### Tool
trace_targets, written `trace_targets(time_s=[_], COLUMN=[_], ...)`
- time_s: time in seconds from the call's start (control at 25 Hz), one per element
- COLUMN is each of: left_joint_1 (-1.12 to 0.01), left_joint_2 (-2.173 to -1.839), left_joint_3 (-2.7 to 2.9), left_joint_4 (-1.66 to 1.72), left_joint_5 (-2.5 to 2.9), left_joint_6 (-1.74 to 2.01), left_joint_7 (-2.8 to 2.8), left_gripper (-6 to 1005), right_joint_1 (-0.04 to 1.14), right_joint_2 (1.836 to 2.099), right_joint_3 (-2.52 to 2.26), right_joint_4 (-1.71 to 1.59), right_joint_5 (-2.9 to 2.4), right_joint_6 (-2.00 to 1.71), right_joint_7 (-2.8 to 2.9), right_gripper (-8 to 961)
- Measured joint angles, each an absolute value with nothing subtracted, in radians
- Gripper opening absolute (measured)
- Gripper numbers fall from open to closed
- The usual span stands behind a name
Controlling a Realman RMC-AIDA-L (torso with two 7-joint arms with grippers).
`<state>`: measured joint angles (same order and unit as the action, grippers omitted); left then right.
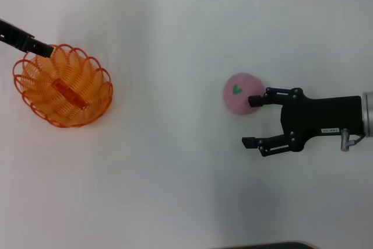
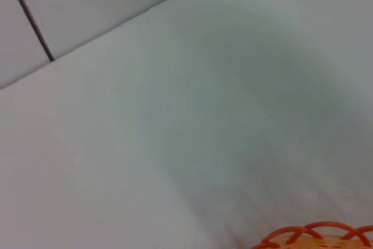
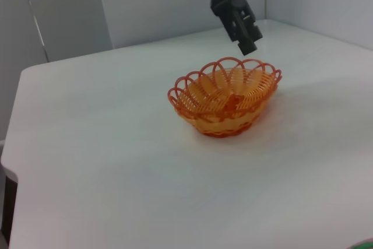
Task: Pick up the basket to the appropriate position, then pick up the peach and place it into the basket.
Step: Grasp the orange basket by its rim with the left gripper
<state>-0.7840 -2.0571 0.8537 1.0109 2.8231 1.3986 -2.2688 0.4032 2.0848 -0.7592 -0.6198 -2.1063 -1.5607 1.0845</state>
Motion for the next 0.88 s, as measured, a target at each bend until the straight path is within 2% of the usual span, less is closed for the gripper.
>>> trace_targets(time_s=[0.08,0.52,0.88], left_joint_1=[-0.790,-0.881,-0.911], left_joint_2=[-2.057,-1.985,-1.958], left_joint_3=[0.858,0.930,0.943], left_joint_4=[1.008,0.827,0.738], left_joint_5=[2.833,2.856,2.857], left_joint_6=[1.391,1.341,1.296], left_joint_7=[-2.272,-2.299,-2.301], left_gripper=[709,692,694], right_joint_1=[0.405,0.408,0.407], right_joint_2=[2.085,2.085,2.085], right_joint_3=[-0.759,-0.759,-0.759], right_joint_4=[-0.620,-0.620,-0.620], right_joint_5=[-2.106,-2.111,-2.114], right_joint_6=[-1.561,-1.561,-1.562], right_joint_7=[1.085,1.086,1.087], right_gripper=[947,947,947])
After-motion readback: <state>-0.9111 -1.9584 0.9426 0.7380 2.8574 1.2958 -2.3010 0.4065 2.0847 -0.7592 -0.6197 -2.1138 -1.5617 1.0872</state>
